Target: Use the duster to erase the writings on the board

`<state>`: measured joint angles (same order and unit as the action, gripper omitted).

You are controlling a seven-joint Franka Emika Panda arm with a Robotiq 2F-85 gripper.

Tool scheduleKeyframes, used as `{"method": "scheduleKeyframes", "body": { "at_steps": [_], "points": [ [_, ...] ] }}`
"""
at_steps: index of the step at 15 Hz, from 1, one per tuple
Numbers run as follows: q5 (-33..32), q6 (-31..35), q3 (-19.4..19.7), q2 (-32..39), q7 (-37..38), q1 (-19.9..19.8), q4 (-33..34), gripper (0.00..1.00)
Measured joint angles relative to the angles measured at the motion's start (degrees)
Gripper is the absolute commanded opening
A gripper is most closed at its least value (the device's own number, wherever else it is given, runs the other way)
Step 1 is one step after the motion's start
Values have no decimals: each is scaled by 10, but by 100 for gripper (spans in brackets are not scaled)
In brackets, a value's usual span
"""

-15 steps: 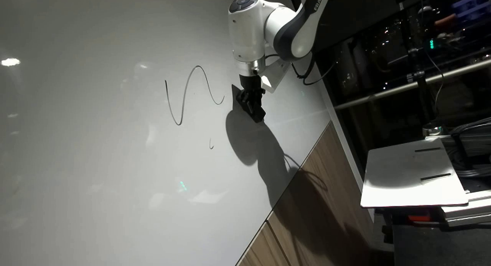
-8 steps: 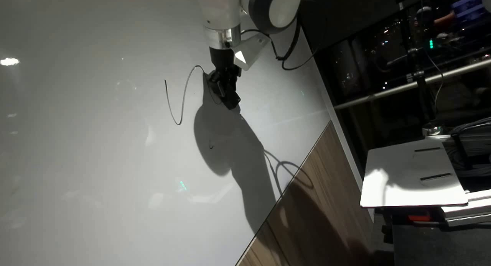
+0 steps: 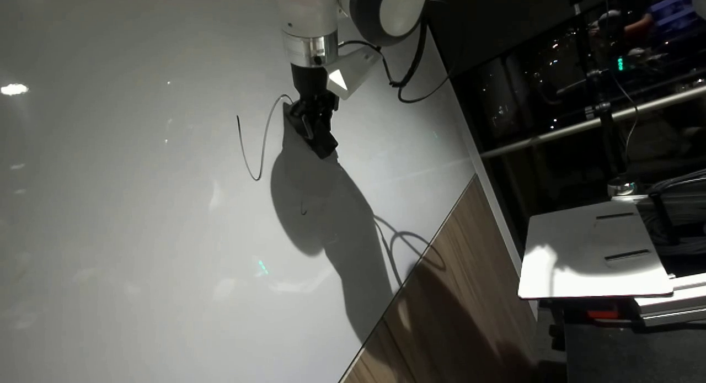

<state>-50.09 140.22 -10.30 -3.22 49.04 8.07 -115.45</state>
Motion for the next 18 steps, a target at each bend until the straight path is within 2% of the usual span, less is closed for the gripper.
{"method": "scheduleKeyframes", "body": {
  "at_steps": [7,11,18],
  "points": [
    [30,-36,-25,7,-8,23,59,30],
    [80,-39,-29,4,-27,31,98,30],
    [111,-37,-29,0,-53,30,113,30]
  ]
}}
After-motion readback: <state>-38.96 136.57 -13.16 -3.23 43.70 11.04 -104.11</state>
